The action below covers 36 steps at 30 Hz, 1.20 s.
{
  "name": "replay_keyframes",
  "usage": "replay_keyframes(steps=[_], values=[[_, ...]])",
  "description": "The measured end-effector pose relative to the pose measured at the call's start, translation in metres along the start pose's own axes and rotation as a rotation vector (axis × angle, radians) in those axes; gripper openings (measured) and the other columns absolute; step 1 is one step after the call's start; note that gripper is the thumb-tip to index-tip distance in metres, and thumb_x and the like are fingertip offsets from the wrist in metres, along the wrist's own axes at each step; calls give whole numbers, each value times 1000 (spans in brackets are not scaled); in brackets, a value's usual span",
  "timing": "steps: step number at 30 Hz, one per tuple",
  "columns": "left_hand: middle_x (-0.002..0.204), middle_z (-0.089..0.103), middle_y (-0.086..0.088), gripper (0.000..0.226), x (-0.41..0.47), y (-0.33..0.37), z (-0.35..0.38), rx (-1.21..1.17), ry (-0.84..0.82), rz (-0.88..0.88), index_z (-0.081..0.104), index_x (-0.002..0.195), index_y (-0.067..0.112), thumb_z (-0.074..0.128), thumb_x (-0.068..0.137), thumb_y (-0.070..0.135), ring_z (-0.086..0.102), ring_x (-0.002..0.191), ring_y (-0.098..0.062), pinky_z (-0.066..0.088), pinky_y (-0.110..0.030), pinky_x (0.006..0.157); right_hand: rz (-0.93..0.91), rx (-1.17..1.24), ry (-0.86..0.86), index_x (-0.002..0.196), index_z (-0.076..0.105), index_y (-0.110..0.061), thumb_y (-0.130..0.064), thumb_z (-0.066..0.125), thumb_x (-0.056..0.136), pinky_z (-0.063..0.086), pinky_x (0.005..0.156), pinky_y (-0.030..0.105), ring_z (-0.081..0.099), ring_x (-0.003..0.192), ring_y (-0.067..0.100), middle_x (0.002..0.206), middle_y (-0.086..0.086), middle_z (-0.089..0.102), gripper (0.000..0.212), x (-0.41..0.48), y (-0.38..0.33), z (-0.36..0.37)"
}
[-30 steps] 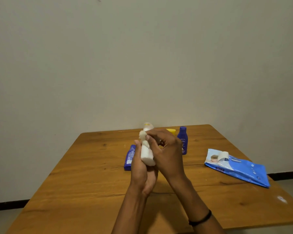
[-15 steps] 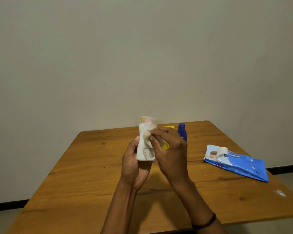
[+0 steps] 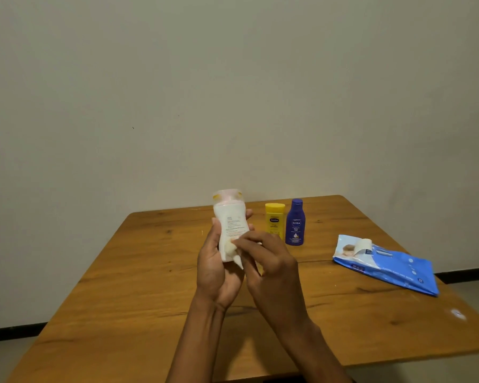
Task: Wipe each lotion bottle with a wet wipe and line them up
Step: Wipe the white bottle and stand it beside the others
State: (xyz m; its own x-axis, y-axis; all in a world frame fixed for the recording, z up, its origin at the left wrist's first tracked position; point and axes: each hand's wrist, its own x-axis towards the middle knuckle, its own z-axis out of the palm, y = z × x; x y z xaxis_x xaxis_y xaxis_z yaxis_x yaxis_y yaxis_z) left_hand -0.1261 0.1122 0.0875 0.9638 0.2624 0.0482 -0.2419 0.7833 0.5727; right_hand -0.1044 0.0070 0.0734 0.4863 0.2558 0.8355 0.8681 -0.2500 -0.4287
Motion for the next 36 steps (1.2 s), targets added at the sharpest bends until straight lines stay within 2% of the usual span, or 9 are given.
replay_keyframes(steps=[2,6,8,13,18,23,28,33,36], values=[[117,61,-13,65,-1,-2,0,-24,-3,2,44,148,3,39,102,48,60,104,-18,54,-29,92,-1,-17,-9,108,70,-12,-7,79,75,45,89,9,57,108,8,110,2,65,35,0,1,-2],[127,64,-16,56,-3,-12,1,-63,11,39,53,142,2,47,98,37,62,117,-24,46,-36,107,27,2,33,104,72,-10,0,76,78,47,84,9,59,102,11,107,3,66,28,36,5,-6],[131,65,-15,49,-4,-16,2,-24,-1,56,60,137,7,45,100,36,64,118,-24,51,-37,102,45,42,64,101,73,-10,0,73,81,49,78,10,61,97,11,104,2,67,23,61,10,-7],[137,62,-16,49,-3,-15,2,-4,19,91,53,143,11,43,102,36,67,115,-25,58,-38,93,40,112,34,102,74,-12,-3,69,86,55,75,24,63,92,8,102,-1,69,18,83,17,1],[125,67,-15,53,3,-6,1,-64,44,121,50,144,5,44,102,37,68,110,-23,58,-34,91,84,148,28,104,74,-13,1,69,84,53,84,20,61,101,8,107,-1,68,26,50,16,4],[131,61,-17,62,5,-1,-1,-43,13,82,41,148,0,39,103,43,64,114,-24,56,-34,96,103,125,53,107,73,-14,0,74,81,48,90,11,60,108,6,112,1,69,29,16,11,0],[105,61,-12,63,8,1,-4,-132,11,39,44,149,6,38,103,49,59,94,-16,56,-28,84,167,174,92,110,71,-17,-3,74,82,49,85,9,60,108,-1,113,-4,68,32,-8,6,0],[127,64,-16,58,7,-8,0,-46,11,114,45,145,3,38,103,43,65,109,-23,56,-37,95,249,256,94,107,72,-20,-8,73,84,51,77,10,62,99,-4,105,-12,69,26,18,12,-6],[123,69,-16,52,6,-14,3,8,-4,156,52,139,4,42,101,38,70,110,-23,59,-33,84,246,275,105,104,74,-18,-8,74,83,51,75,9,63,95,-3,101,-11,70,23,38,14,-6]])
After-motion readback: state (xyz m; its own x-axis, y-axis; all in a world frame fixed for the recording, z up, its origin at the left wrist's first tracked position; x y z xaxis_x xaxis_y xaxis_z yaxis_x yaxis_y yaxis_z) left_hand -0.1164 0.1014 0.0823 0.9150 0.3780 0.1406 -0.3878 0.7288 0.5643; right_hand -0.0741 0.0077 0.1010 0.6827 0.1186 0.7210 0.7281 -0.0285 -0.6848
